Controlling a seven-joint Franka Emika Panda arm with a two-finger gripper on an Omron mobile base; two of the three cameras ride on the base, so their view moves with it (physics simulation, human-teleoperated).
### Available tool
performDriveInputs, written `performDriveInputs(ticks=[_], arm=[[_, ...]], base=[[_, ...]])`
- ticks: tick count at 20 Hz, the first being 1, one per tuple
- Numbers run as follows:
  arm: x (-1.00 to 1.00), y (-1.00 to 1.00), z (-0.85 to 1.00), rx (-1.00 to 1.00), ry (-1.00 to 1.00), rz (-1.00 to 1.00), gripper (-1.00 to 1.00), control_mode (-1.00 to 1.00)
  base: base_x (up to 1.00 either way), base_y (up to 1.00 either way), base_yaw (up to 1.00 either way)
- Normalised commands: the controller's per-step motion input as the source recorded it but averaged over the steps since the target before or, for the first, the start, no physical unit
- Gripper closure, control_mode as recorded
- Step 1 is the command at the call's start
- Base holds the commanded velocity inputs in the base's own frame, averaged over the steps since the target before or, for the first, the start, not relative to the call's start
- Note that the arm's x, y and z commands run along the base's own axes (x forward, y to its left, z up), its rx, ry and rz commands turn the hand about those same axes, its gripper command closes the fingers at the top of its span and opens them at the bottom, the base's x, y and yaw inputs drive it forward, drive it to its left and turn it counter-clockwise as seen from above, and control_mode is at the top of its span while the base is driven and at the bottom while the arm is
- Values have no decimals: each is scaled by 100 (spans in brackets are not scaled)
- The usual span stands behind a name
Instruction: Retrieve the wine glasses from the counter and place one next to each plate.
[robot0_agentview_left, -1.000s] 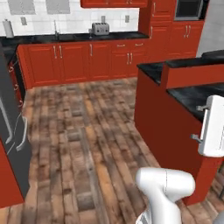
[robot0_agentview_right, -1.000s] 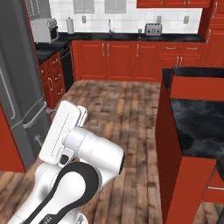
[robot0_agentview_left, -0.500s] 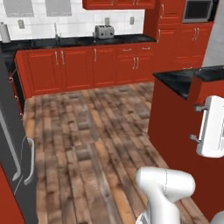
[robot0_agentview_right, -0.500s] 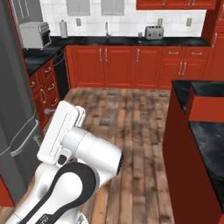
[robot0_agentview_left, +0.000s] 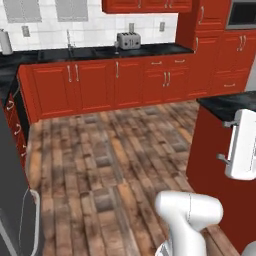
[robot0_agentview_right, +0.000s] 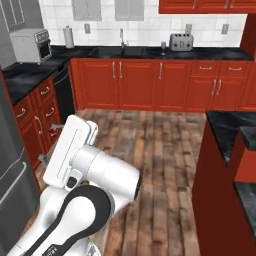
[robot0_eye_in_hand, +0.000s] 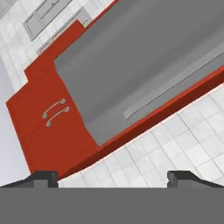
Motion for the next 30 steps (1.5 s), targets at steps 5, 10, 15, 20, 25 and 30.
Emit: performDriveInputs(ticks=[5,10,15,20,25,30], arm=[[0,0,0,0,0,0,-100,100],[0,0,0,0,0,0,-100,100],[0,0,0,0,0,0,-100,100],[0,0,0,0,0,0,-100,100],[0,0,0,0,0,0,-100,100],[0,0,0,0,0,0,-100,100]], base=[[100,-33,17],[100,-14,13],[100,-32,17],[100,-71,7],[100,-47,-3],[100,18,-4]])
